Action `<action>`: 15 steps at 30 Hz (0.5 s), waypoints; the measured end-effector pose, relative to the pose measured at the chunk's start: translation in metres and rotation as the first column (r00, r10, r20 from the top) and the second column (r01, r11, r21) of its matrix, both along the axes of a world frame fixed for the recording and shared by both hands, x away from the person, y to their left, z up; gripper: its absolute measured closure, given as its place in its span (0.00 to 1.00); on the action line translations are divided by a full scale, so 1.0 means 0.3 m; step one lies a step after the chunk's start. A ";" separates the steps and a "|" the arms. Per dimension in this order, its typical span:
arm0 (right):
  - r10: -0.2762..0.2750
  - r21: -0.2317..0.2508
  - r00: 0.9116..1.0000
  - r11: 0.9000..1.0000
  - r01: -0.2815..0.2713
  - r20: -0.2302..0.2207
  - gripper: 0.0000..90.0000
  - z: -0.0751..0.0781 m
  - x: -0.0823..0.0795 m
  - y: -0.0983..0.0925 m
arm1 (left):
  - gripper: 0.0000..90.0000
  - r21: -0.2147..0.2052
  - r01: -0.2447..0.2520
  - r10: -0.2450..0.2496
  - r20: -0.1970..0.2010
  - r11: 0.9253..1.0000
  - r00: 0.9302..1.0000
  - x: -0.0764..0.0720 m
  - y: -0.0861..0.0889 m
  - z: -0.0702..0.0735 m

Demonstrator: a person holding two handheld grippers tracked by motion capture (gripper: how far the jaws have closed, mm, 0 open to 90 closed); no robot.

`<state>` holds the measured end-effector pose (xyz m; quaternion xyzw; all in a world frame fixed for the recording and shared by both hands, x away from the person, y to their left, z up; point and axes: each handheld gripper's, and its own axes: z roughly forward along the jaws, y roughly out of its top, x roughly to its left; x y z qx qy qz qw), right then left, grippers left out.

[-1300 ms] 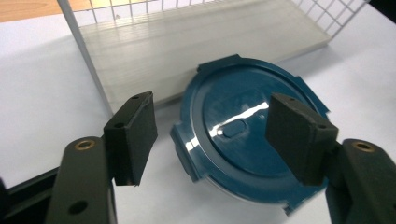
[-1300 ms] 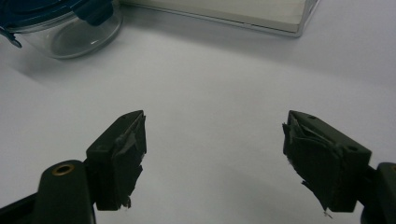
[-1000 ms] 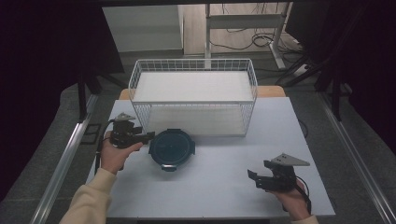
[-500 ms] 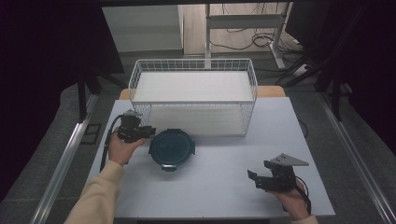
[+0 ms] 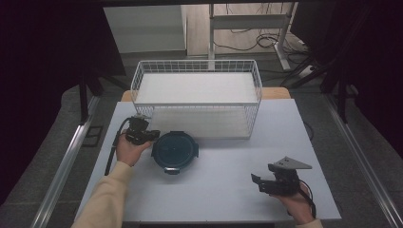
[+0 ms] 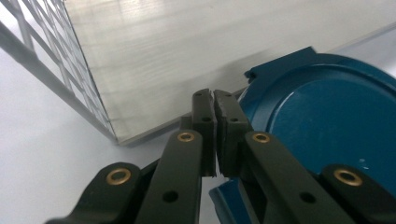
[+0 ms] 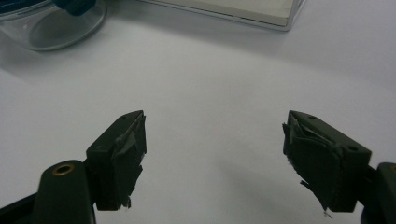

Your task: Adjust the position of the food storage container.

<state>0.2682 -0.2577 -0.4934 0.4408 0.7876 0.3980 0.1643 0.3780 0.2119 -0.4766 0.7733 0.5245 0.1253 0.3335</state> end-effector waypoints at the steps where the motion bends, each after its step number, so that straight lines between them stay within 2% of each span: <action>1: 0.000 0.000 1.000 1.000 0.000 0.000 0.23 0.000 0.000 0.000 | 0.98 0.000 0.000 0.000 0.000 1.000 1.000 0.000 0.000 0.000; 5: 0.002 -0.008 1.000 1.000 -0.002 0.002 0.23 -0.001 -0.001 0.002 | 1.00 -0.008 -0.002 0.002 0.001 1.000 1.000 0.005 -0.011 -0.016; 7: 0.001 -0.011 1.000 1.000 -0.001 -0.001 0.23 -0.004 0.002 0.002 | 1.00 -0.008 0.011 -0.011 -0.023 1.000 1.000 0.013 -0.010 -0.025; 9: 0.000 -0.011 1.000 1.000 0.000 -0.001 0.23 -0.005 0.002 0.002 | 1.00 -0.012 0.011 -0.012 -0.025 1.000 1.000 0.014 -0.008 -0.029; 15: 0.001 0.016 1.000 1.000 0.000 -0.016 0.23 -0.001 0.000 0.004 | 1.00 -0.003 0.031 -0.031 -0.009 1.000 0.999 0.014 -0.009 -0.030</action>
